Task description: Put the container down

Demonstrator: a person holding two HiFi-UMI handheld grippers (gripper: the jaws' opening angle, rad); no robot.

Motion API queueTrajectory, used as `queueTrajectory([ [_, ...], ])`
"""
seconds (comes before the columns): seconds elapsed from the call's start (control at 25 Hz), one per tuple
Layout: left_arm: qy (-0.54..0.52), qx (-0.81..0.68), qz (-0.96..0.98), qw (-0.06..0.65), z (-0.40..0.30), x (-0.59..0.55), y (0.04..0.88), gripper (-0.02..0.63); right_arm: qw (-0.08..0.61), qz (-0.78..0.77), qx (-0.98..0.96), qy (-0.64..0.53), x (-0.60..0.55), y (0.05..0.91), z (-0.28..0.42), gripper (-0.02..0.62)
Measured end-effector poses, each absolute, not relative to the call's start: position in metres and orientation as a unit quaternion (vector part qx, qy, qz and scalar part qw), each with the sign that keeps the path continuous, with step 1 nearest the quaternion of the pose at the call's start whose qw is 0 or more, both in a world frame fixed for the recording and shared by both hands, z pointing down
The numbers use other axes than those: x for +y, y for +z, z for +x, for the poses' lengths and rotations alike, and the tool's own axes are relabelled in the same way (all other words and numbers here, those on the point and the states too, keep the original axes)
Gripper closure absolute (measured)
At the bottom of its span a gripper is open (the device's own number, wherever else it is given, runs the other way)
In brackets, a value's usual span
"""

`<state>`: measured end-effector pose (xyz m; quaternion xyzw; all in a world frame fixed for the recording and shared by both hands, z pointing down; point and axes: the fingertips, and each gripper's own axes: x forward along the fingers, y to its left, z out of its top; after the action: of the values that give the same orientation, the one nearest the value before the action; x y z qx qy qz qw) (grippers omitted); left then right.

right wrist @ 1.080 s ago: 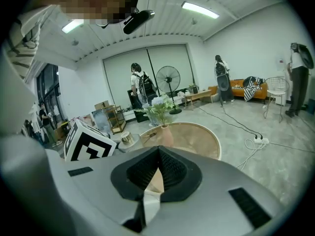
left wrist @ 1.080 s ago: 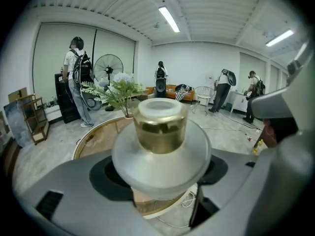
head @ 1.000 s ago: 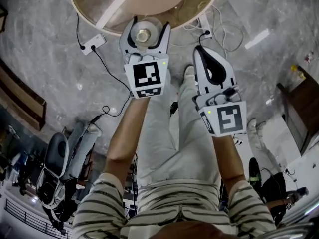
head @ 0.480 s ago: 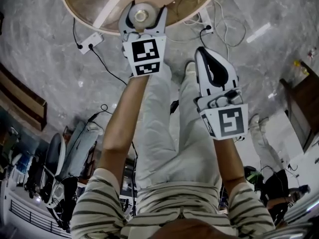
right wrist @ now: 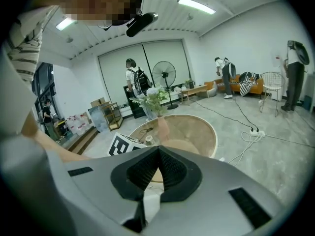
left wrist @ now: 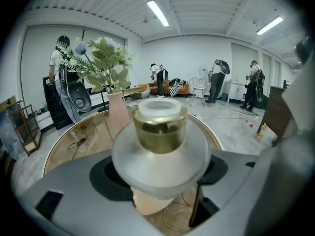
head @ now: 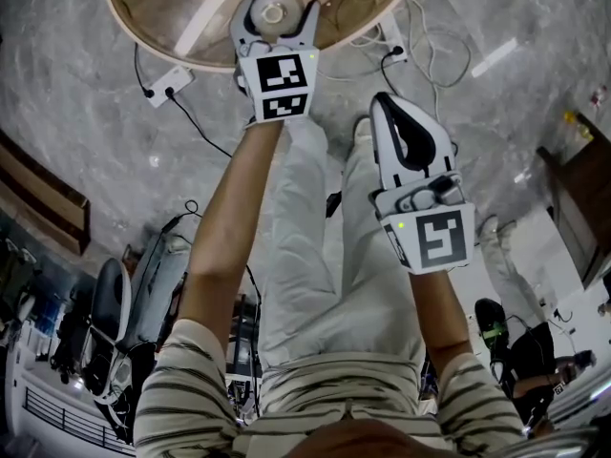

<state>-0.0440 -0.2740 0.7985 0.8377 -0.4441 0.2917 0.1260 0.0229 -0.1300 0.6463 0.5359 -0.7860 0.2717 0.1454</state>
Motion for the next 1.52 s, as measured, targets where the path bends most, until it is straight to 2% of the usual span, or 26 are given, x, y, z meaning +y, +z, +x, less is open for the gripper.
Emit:
queueTrajectory([
  [0.48,0.323,-0.422,0.839,0.119,-0.032,-0.281,0.839,0.274,0.137,0.54,-0.78,0.286,-0.131,0.651,0.018,0.586],
  [1.52,0.322,-0.428,0.832,0.145,-0.035,-0.285,0.836,0.259,0.12,0.538,-0.778,0.302,-0.131,0.633,0.013,0.586],
])
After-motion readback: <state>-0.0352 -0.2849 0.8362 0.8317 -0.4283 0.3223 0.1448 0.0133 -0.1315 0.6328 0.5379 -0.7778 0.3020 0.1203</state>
